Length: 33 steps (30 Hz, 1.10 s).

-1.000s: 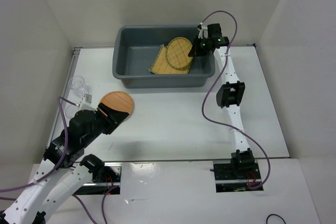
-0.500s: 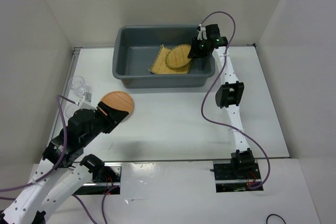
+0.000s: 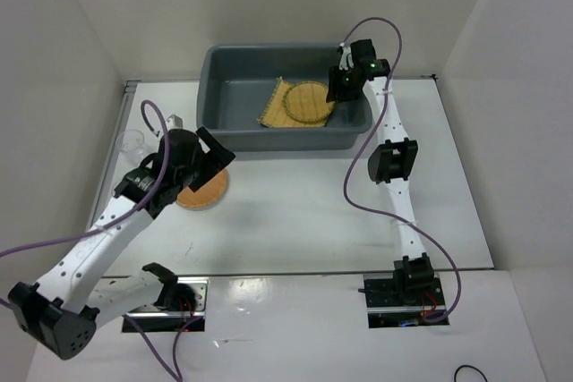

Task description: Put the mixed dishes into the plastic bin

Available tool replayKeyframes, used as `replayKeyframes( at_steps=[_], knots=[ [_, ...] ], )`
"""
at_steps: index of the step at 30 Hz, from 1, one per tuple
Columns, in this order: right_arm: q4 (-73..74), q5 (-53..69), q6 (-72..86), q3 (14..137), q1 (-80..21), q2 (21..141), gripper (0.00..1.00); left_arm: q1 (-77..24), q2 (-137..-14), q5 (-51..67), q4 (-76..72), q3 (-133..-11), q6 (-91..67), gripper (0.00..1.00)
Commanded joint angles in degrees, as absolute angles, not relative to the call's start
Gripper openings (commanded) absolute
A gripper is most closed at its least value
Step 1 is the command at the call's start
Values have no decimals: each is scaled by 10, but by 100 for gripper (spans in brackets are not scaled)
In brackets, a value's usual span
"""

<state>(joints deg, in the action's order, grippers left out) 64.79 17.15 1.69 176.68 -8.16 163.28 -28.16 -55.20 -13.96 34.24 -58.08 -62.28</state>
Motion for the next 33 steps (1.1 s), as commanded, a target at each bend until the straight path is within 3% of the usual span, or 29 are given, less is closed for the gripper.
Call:
replayKeyframes(
  at_steps=[1, 6, 9, 15, 18, 25, 33],
  knots=[
    [687, 141, -8, 1796, -60, 1555, 53, -238, -585, -122, 344, -578, -672, 88],
    [700, 205, -3, 1796, -41, 1499, 64, -163, -591, -65, 261, -495, -732, 91],
    [694, 261, 8, 1796, -35, 1463, 65, -111, -580, -36, 235, -443, -787, 93],
    [721, 319, -5, 1796, -30, 1422, 67, -105, -529, -73, 311, -425, -871, 96],
    [744, 349, -18, 1796, -30, 1408, 71, -105, -436, -91, 311, -350, -927, 99],
    [744, 386, -39, 1661, -30, 1354, 72, -105, -369, -98, 311, -258, -975, 99],
    [744, 424, -58, 1531, -58, 1296, 75, -105, -446, -111, 260, -215, -1007, 99]
  ],
)
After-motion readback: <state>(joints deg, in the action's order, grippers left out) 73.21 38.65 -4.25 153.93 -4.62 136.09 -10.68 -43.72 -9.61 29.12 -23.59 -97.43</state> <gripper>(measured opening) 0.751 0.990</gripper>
